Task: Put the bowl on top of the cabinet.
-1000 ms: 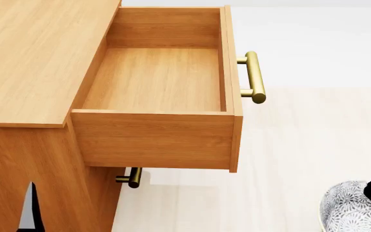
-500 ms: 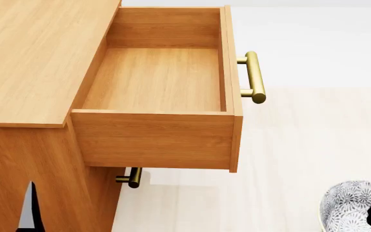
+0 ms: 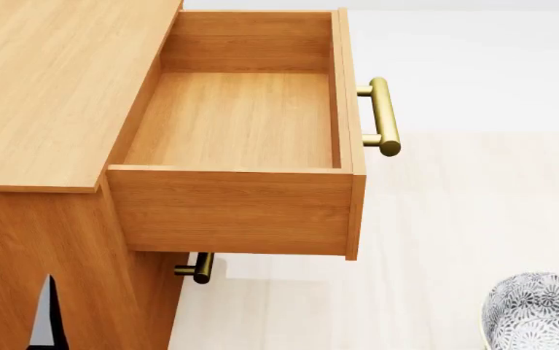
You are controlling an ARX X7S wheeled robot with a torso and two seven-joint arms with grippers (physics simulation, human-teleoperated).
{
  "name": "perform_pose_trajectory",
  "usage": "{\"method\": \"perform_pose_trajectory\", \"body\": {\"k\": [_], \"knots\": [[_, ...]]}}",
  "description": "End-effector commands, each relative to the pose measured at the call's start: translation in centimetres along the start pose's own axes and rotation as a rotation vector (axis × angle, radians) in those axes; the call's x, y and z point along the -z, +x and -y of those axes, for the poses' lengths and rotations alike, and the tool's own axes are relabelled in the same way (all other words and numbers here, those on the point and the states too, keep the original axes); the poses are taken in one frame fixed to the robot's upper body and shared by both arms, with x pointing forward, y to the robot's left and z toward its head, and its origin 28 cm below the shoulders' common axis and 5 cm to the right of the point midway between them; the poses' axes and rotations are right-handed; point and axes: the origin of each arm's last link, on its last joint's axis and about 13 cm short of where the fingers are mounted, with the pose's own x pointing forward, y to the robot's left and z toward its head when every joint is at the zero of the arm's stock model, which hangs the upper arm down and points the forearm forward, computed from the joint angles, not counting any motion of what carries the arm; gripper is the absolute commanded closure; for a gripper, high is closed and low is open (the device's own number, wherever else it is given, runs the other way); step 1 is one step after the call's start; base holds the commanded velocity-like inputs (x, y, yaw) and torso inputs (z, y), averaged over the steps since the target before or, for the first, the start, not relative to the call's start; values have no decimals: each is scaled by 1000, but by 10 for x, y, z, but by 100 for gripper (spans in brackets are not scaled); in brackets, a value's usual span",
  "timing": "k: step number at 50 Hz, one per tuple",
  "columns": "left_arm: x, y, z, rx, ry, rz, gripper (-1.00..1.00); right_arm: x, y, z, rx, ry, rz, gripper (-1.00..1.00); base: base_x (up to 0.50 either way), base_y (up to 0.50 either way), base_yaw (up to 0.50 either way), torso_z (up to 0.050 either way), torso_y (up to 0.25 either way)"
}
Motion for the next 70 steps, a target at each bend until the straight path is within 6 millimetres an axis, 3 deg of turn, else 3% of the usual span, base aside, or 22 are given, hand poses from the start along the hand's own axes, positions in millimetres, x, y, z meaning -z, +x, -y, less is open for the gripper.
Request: {"method": "perform_pose_trajectory", "body": {"k": [1,20,40,70], "knots": [[-4,0,-2,2,-26,17,-100,13,11,2,-12,24,-24,-100,0,0,0,0,0],[-3,1,-2,-3,-26,15,-100,29,25,6,3,42,-51,-100,0,0,0,0,0],[-4,1,-3,-8,-25,16,-100,30,23,10,-3,49,-58,-100,0,0,0,0,0],[3,3,-4,-20,-7,2,-100,53,51,10,19,132,-86,-100,0,0,0,0,0]]}}
